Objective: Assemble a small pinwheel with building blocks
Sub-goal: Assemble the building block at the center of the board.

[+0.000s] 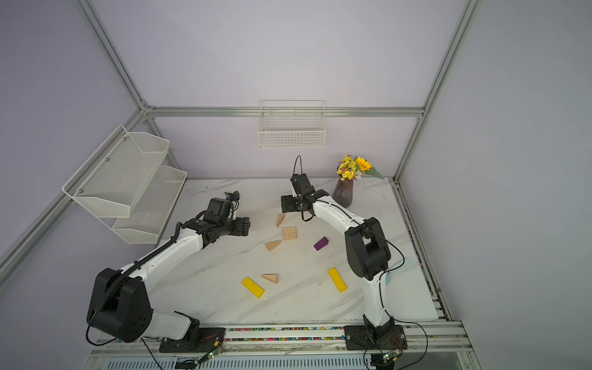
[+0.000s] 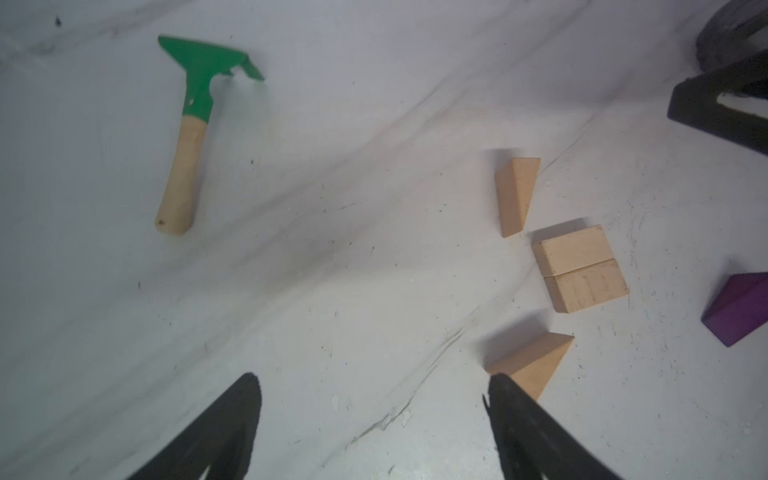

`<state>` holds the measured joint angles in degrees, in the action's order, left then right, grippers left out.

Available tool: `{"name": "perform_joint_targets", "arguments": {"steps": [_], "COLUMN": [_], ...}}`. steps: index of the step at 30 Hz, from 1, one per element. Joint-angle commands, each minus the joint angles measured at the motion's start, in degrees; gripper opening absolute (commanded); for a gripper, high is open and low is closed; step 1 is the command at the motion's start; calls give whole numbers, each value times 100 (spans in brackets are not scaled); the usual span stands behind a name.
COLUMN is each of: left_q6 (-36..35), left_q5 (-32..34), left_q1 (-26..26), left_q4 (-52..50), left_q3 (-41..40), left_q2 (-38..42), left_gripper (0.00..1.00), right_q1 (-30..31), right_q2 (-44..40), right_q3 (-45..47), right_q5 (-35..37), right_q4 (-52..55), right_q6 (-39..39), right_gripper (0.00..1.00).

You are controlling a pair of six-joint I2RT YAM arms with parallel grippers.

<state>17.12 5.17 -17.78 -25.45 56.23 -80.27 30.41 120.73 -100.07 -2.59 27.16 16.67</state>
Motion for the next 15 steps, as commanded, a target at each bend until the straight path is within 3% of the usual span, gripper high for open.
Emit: {"name": "perform_joint_targets", "arguments": {"steps": [1, 10, 15], "left_q6": [818, 788, 836], "left_q5": [-175, -312, -439], "left_q1": [20, 37, 32], "left_q4": [486, 321, 429], "left_q3": [-304, -496, -576], "left_q2": [447, 600, 576], "left_gripper": [88, 90, 92], "right_q1": [130, 307, 386], "right_q2": [464, 1084, 1365], "right_q3": [-440, -742, -918], "right_q5": [158, 101, 150], "right_q4": [321, 244, 345], "right_q6": [52, 111, 103], "right_gripper": [84, 74, 60]}}
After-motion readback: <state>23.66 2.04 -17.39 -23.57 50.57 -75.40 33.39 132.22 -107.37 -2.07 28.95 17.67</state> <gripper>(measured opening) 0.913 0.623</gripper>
